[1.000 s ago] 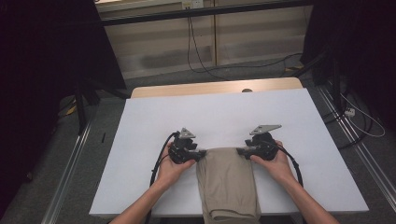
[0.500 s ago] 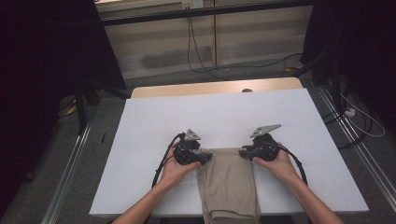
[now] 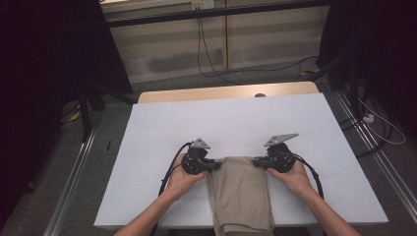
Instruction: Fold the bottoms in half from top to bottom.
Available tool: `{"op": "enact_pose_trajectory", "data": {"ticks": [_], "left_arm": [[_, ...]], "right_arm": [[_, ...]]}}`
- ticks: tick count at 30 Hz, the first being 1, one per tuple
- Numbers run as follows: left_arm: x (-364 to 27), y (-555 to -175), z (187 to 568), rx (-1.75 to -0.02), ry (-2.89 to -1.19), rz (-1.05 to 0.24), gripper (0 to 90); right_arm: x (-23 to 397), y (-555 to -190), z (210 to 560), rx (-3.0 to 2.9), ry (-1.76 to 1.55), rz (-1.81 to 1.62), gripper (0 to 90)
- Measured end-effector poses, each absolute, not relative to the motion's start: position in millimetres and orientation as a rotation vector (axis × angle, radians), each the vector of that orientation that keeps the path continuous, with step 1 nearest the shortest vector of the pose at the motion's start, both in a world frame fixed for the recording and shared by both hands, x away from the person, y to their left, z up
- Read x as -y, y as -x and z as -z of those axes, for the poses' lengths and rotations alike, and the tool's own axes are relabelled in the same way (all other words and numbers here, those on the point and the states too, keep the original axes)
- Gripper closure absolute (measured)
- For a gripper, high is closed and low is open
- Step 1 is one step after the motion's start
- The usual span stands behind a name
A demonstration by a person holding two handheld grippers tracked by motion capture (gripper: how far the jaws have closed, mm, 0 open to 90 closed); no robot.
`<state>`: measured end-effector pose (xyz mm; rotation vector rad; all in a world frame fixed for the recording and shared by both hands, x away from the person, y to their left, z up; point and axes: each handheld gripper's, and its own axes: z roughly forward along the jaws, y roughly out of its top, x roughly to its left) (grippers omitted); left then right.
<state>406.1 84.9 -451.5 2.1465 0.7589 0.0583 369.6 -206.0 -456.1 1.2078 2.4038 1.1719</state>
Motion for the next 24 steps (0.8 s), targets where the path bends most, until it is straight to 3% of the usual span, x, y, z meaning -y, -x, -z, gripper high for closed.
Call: {"op": "enact_pose_trajectory", "data": {"ticks": [24], "left_arm": [[-98.2, -459.8, 376.9, -0.86, -1.887, -0.312, 81.6]], "right_arm": [[204.1, -407.8, 369.7, -2.076, -1.171, -1.41, 86.1]]}}
